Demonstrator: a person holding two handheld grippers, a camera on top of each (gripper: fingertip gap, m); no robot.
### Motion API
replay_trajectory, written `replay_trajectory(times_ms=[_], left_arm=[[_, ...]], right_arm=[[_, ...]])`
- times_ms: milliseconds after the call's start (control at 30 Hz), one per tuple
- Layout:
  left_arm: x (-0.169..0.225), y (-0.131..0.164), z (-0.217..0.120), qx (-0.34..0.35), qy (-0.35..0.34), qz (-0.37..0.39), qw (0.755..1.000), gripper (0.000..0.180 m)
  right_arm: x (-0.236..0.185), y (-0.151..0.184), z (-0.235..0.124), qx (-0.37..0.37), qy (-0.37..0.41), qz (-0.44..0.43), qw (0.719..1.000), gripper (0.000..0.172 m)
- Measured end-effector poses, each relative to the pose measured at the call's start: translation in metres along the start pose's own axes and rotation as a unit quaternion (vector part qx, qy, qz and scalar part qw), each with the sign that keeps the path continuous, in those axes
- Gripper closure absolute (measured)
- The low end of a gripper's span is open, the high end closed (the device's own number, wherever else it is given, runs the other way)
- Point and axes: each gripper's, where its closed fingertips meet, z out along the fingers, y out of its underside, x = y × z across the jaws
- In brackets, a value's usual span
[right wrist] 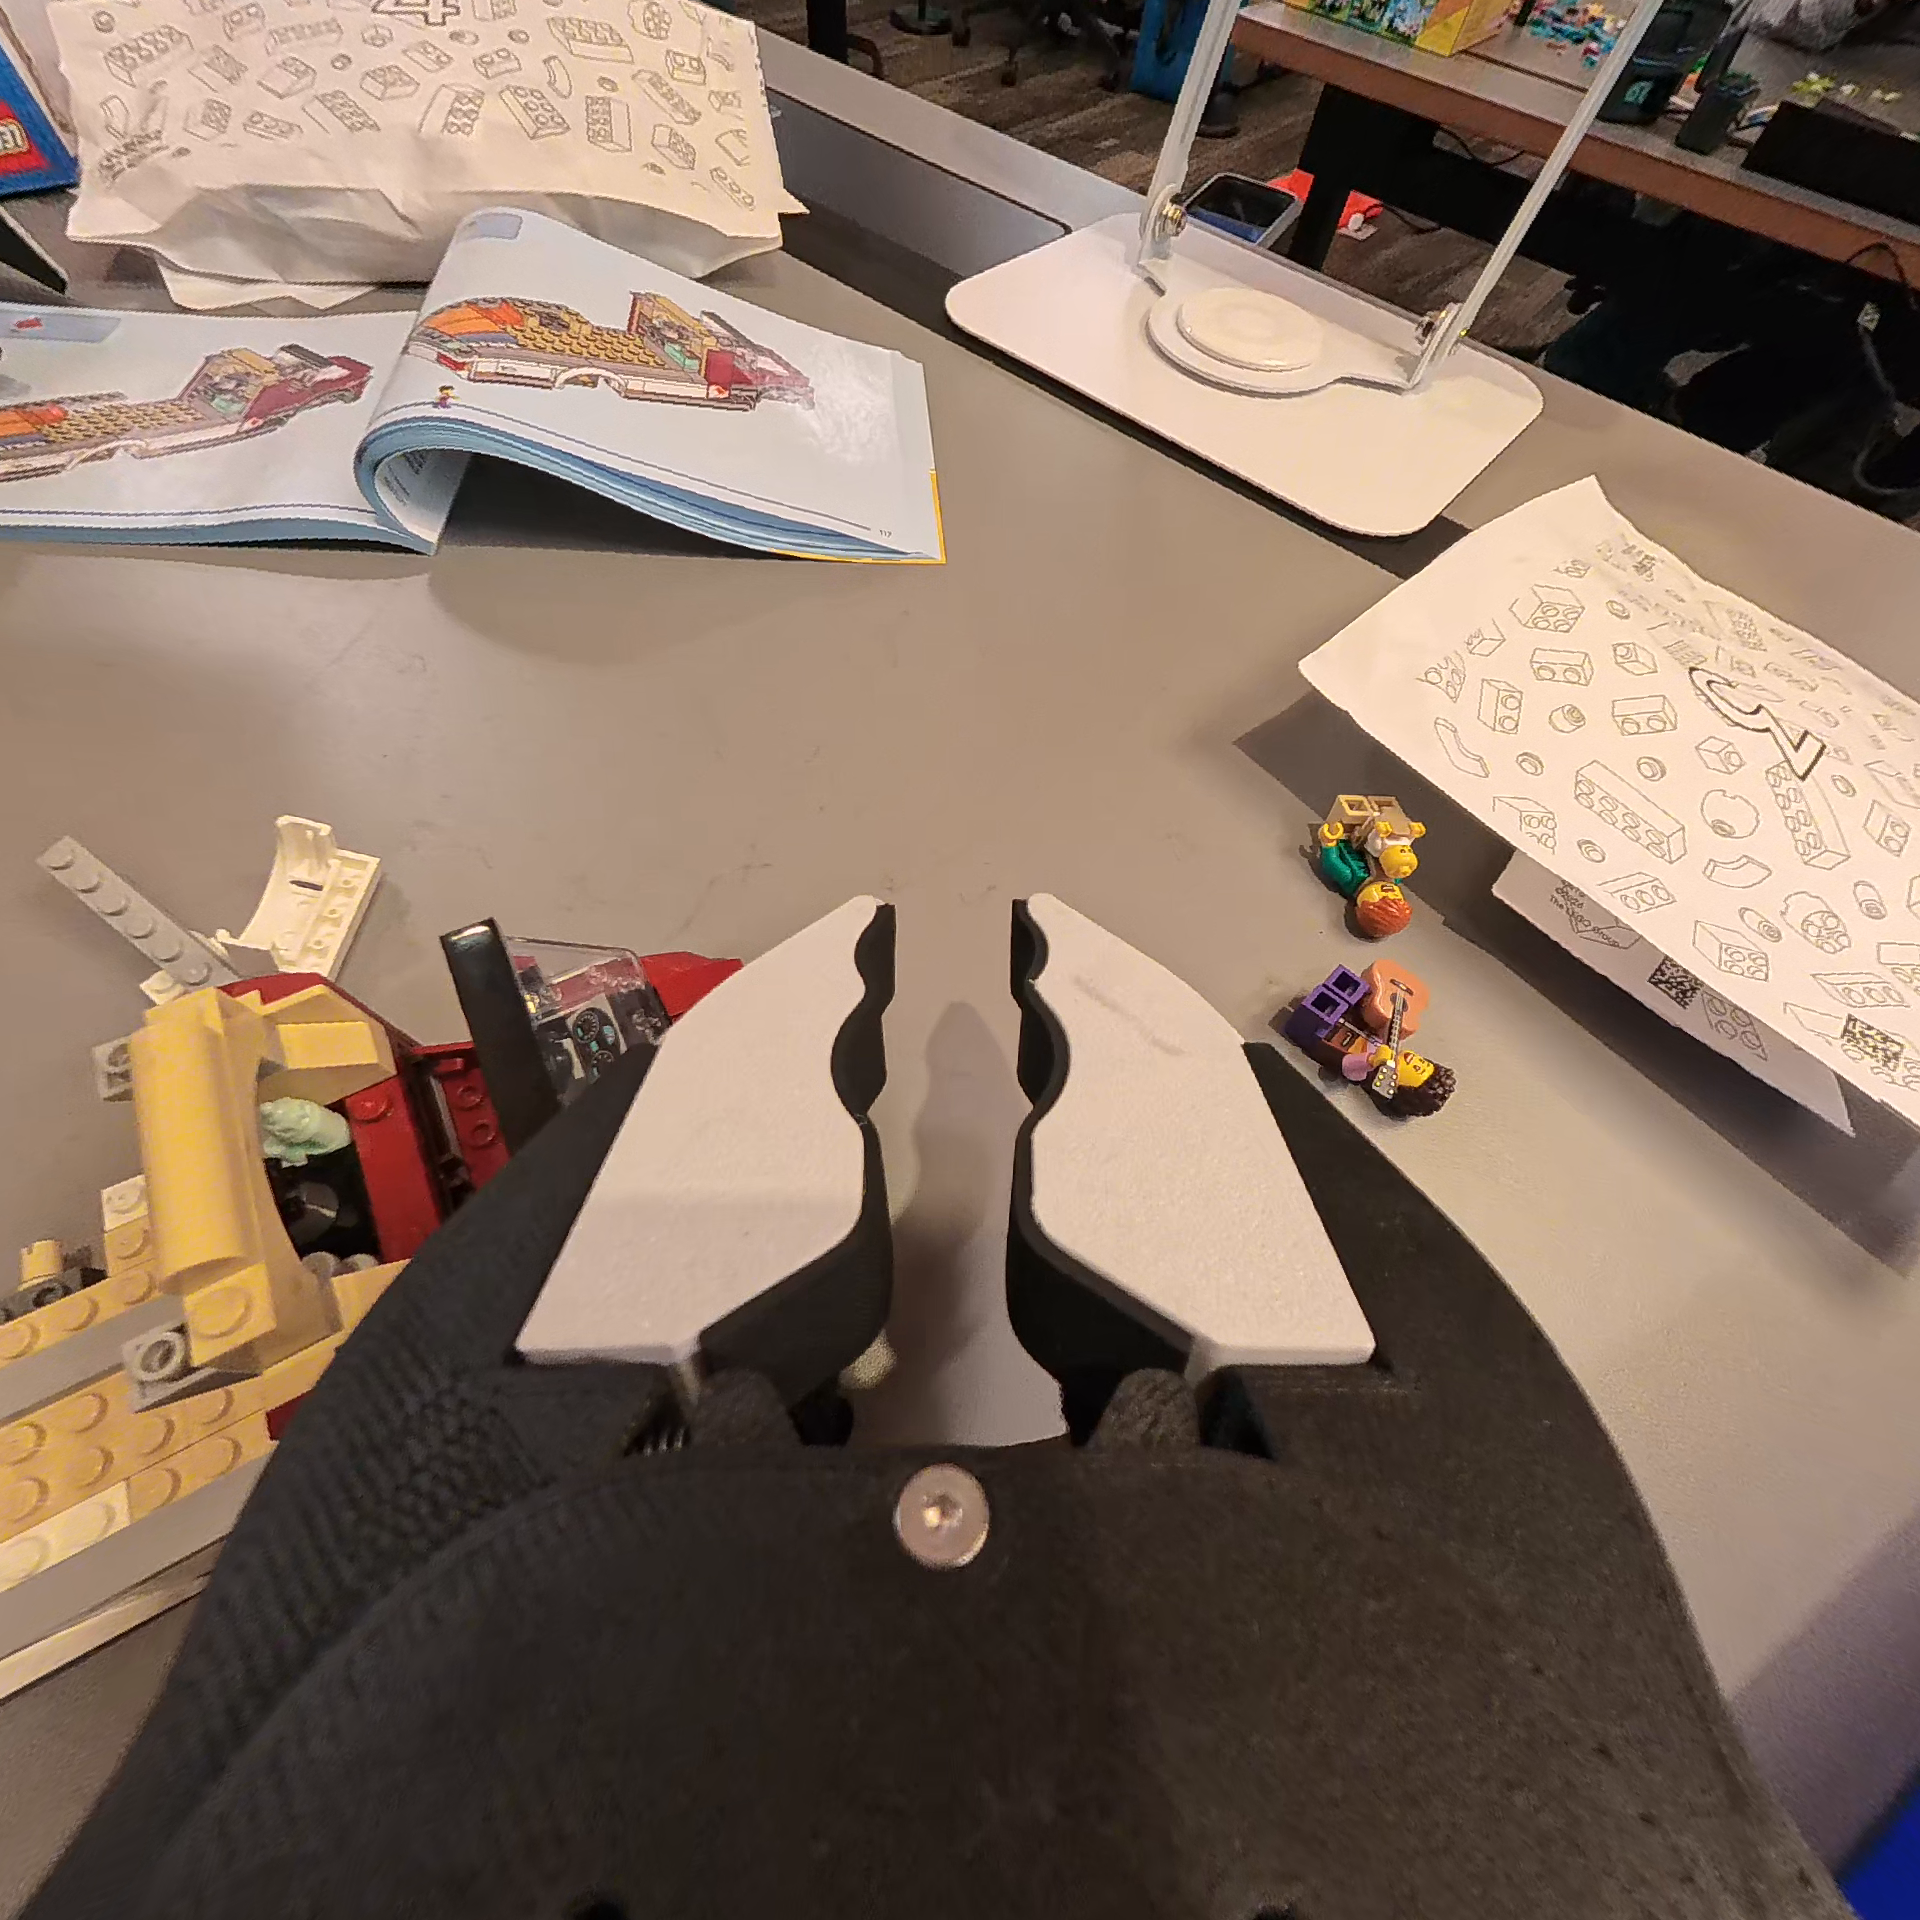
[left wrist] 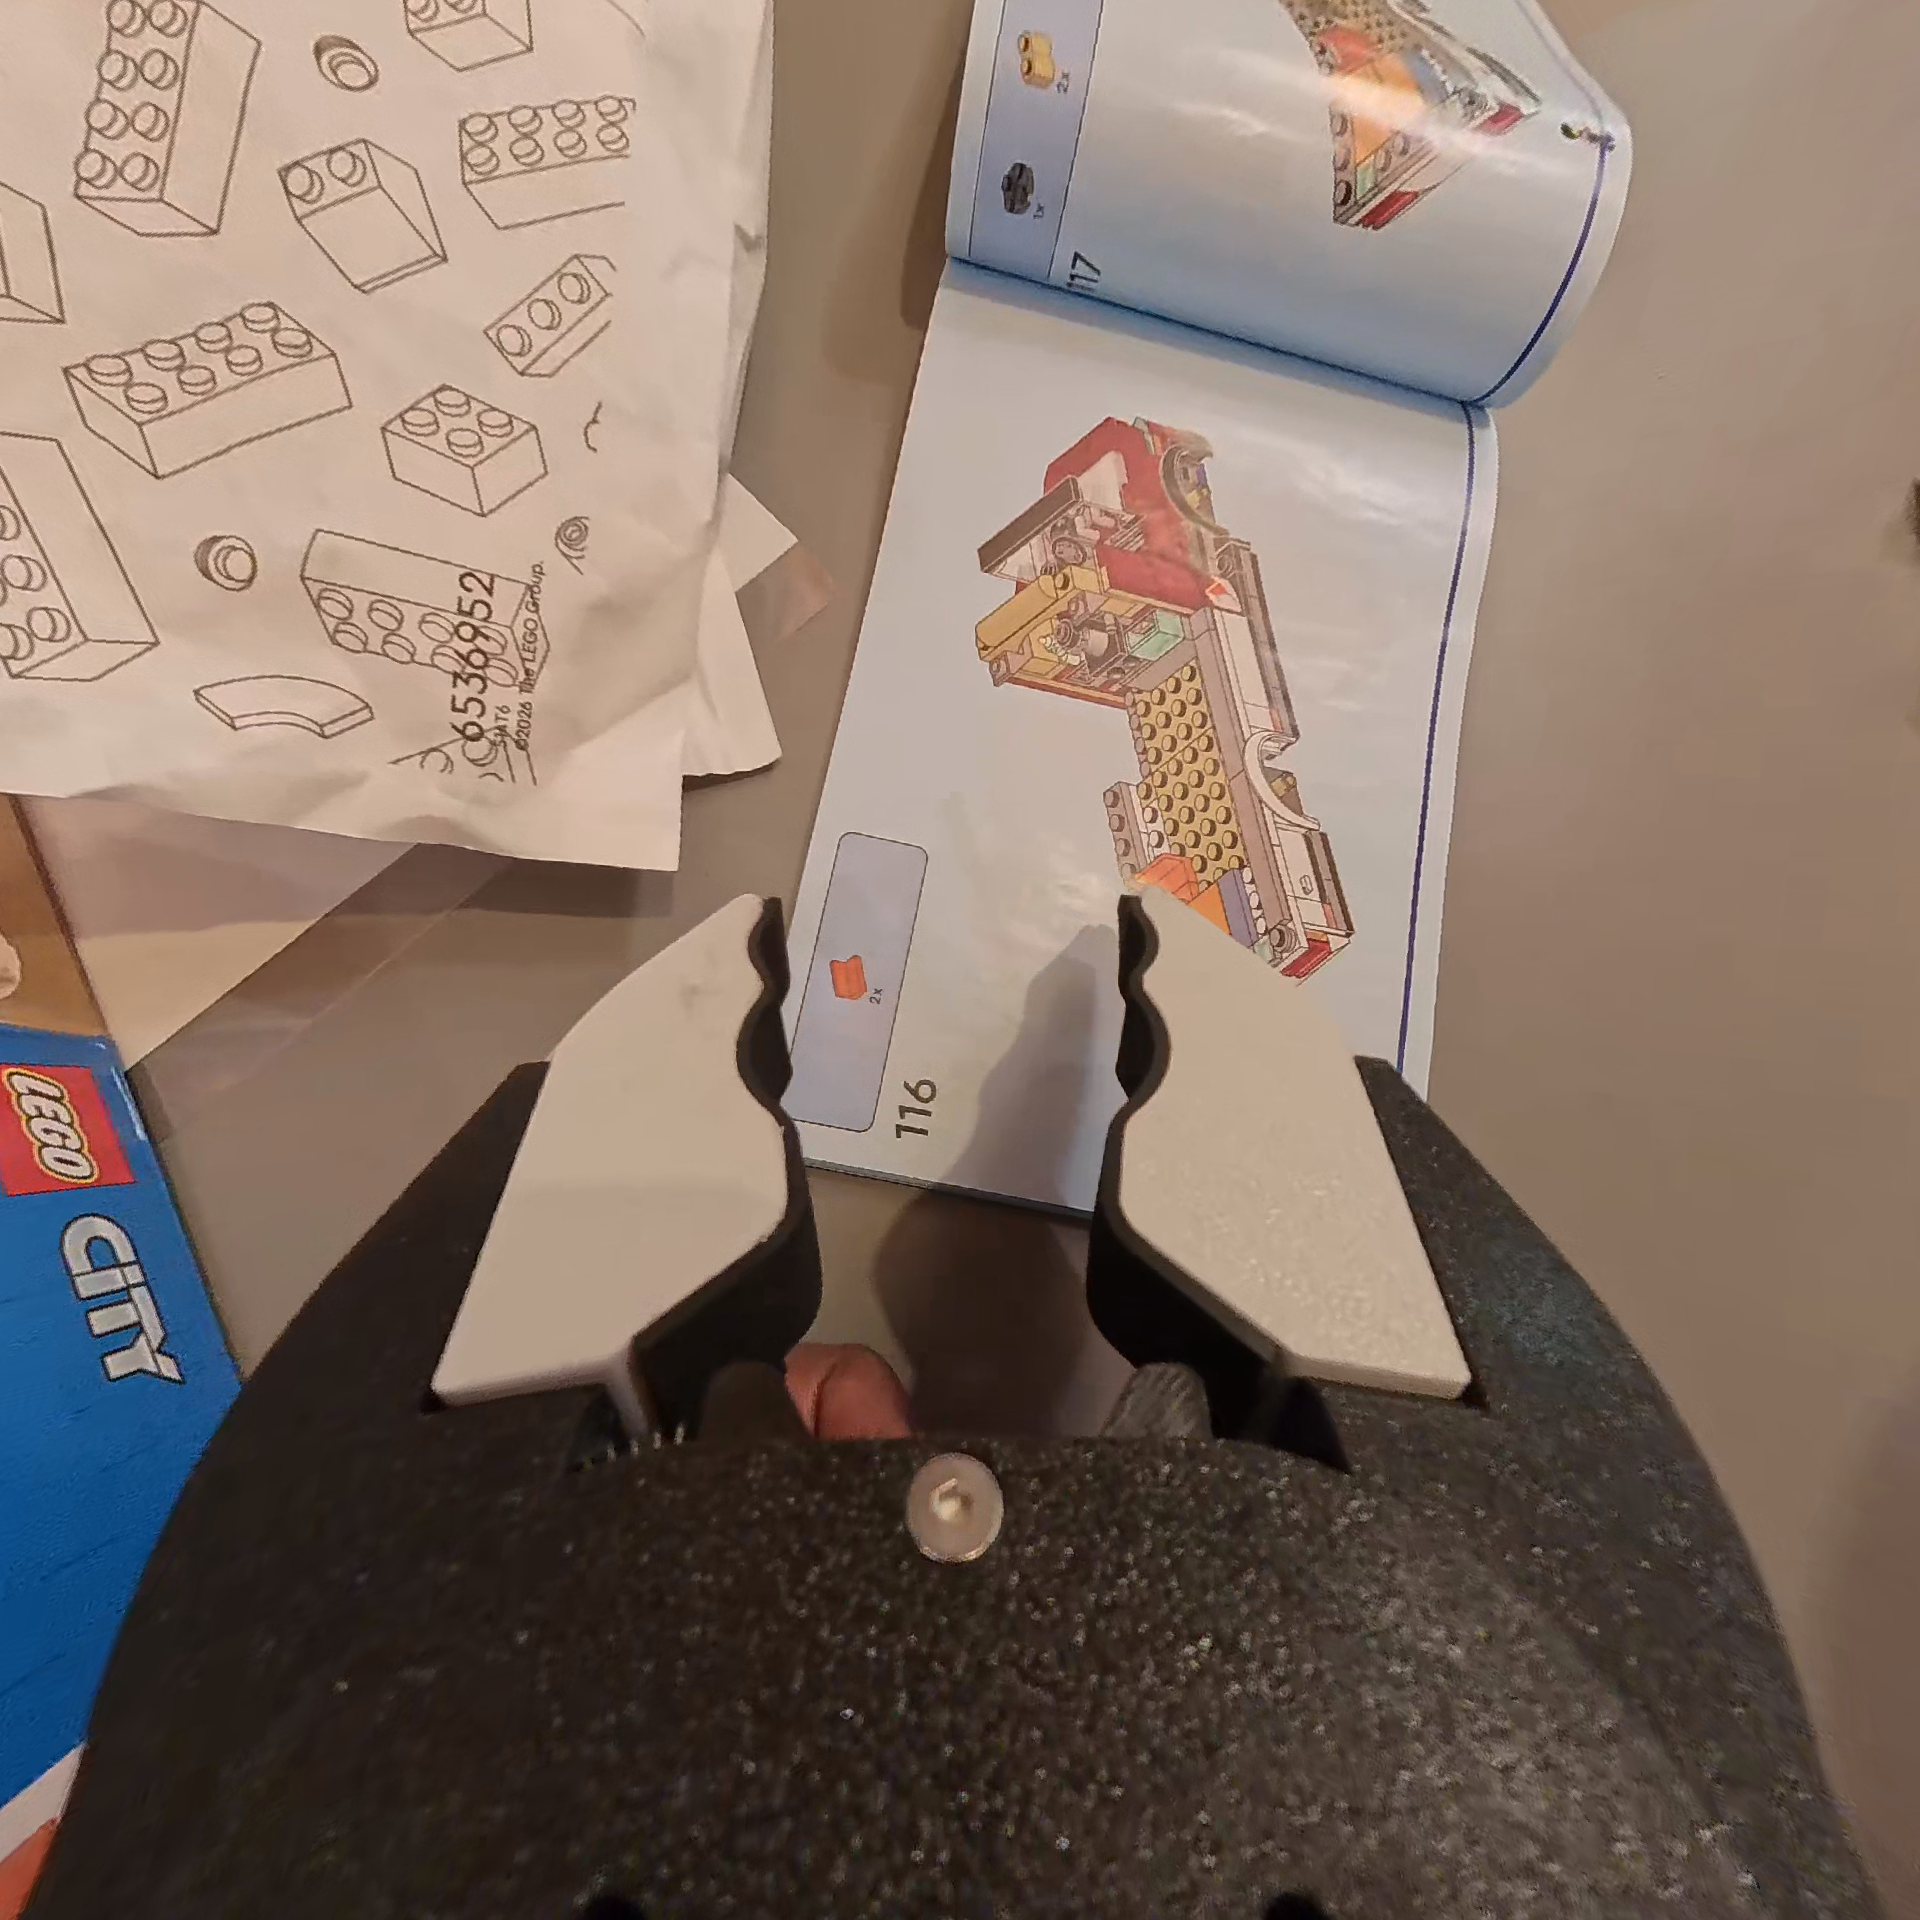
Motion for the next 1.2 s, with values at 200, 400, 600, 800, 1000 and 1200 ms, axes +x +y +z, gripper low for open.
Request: replay_trajectory(times_ms=[200, 400, 600, 800, 1000, 1200], left_arm=[[-0.0002, 0.0015, 0.0017, -0.007, -0.005, 0.005, 1.0, 0.119], [-0.0001, 0.0016, 0.0012, -0.009, -0.007, 0.008, 1.0, 0.119], [-0.0005, 0.0067, 0.002, -0.023, -0.009, 0.009, 1.0, 0.119], [0.0011, 0.0073, 0.0014, -0.027, -0.008, 0.014, 1.0, 0.118], [0.0031, 0.0072, 0.0005, -0.029, -0.009, 0.025, 0.999, 0.118], [0.0031, 0.0071, 0.0008, -0.031, -0.013, 0.029, 0.999, 0.118]], right_arm=[[-0.0004, 0.0002, 0.0001, 0.0, 0.0, -0.001, 1.0, 0.151], [-0.0009, 0.0004, 0.0001, -0.001, -0.001, -0.002, 1.0, 0.152], [-0.0012, 0.0007, 0.0003, -0.002, -0.001, -0.003, 1.0, 0.152], [-0.0014, 0.0009, 0.0003, -0.003, -0.001, -0.004, 1.0, 0.152], [-0.0014, 0.0013, 0.0005, -0.004, 0.001, -0.004, 1.0, 0.152], [-0.0006, 0.0027, 0.0001, -0.008, 0.001, -0.002, 1.0, 0.151]])
